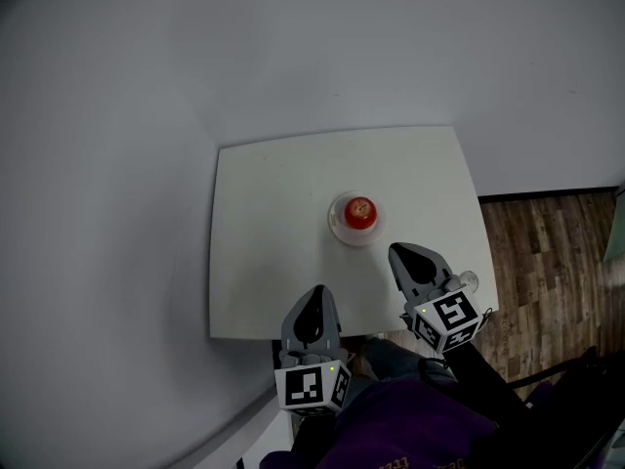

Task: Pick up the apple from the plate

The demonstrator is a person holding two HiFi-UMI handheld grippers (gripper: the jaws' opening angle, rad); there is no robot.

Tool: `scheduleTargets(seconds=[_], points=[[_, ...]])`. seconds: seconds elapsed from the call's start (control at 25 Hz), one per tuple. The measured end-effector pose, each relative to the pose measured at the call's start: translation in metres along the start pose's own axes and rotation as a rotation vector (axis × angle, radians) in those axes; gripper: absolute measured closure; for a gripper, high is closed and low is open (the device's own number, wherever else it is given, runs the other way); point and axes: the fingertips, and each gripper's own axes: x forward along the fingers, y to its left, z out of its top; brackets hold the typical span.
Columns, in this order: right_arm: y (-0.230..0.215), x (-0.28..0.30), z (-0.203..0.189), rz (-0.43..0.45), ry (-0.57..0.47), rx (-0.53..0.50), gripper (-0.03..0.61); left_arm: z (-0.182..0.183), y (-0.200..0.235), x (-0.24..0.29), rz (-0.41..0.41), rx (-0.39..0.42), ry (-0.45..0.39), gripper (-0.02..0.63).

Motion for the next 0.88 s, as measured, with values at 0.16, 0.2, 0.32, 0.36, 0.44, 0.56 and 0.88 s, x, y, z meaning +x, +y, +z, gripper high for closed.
scheduleTargets(seconds=[0.16,0.2,0.32,0.36,0.44,0.56,0.88], points=[[-0.019,0.02,-0.005,0.011,0.045,-0.017,0.567,0.003,0.009,0.019,0.052,-0.015,-0.002,0.609],[-0.022,0.025,-0.006,0.017,0.053,-0.021,0.566,0.002,0.012,0.023,0.062,-0.016,0.0,0.609],[-0.029,0.039,-0.009,0.03,0.068,-0.034,0.566,0.004,0.02,0.034,0.08,-0.012,0.001,0.609],[-0.03,0.043,-0.012,0.035,0.077,-0.038,0.566,0.005,0.023,0.036,0.084,-0.013,-0.001,0.609],[-0.031,0.051,-0.016,0.045,0.098,-0.038,0.566,0.006,0.027,0.041,0.085,-0.015,0.0,0.609],[-0.031,0.06,-0.02,0.054,0.132,-0.028,0.527,0.01,0.03,0.047,0.073,-0.013,0.008,0.609],[-0.036,0.098,-0.043,0.056,0.237,-0.029,0.39,0.019,0.047,0.068,0.026,-0.009,0.022,0.609]])
